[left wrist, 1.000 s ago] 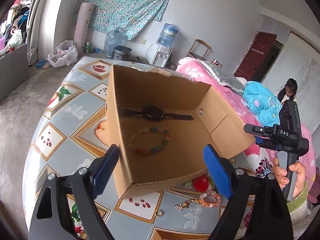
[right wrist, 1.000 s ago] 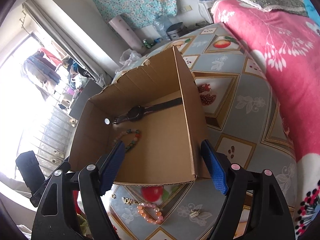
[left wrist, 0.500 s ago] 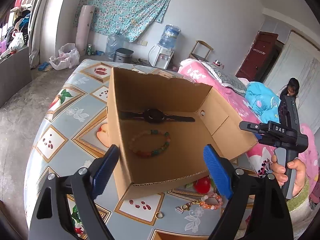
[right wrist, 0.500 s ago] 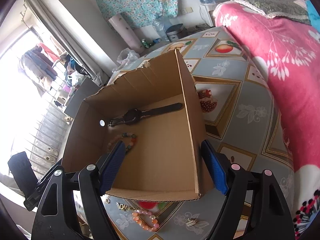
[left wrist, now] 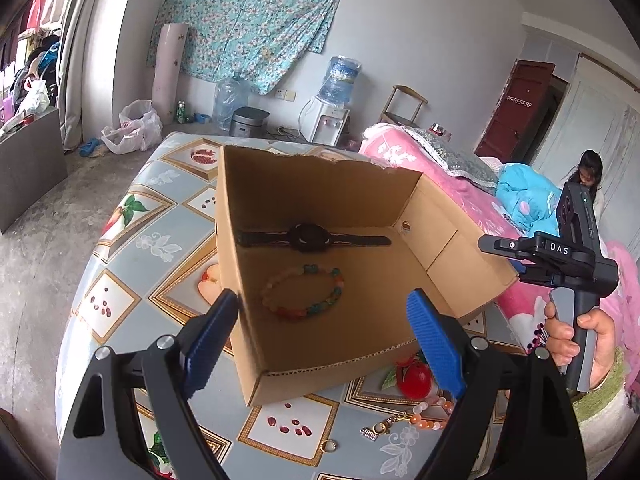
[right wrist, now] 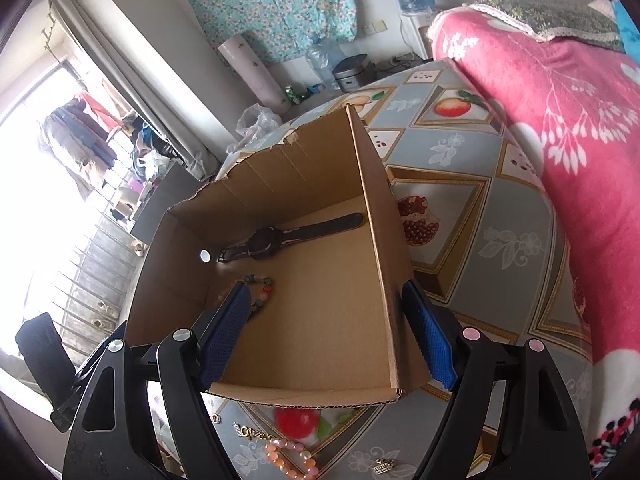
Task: Organize jewelry
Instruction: 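Withdraw both grippers from the box toward the loose jewelry, then move the left gripper down toward the small gold ring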
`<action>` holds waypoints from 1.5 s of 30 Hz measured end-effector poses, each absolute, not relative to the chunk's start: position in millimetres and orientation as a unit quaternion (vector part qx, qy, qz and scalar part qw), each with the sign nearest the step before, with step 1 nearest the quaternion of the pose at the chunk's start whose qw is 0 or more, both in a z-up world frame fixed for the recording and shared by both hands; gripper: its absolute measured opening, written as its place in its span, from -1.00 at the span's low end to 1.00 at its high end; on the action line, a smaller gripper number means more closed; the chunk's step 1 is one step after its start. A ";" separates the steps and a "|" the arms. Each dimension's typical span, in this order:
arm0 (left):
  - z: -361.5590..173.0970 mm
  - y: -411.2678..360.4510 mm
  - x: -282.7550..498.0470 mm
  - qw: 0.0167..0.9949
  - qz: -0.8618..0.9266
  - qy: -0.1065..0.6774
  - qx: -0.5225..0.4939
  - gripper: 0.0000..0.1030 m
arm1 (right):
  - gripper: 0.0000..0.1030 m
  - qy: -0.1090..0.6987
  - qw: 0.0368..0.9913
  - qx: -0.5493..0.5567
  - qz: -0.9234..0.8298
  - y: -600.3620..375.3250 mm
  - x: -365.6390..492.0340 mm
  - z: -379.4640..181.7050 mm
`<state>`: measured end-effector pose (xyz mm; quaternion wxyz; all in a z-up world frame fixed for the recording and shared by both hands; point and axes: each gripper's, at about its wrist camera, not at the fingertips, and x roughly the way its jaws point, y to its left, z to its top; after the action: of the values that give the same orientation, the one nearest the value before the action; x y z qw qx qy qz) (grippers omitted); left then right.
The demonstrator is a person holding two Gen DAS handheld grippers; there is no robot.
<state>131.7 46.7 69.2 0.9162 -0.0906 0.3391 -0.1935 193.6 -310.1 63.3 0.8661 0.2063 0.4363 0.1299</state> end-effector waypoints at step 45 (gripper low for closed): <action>-42.5 3.6 23.1 0.870 -0.107 0.477 0.068 0.90 | 0.85 0.482 0.872 -0.049 0.070 -249.8 29.7 -26.5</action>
<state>23.1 3.6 -42.5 0.8698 0.0682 0.4769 -0.1071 29.7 -249.8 -26.5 0.8720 -0.0493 0.4819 0.0699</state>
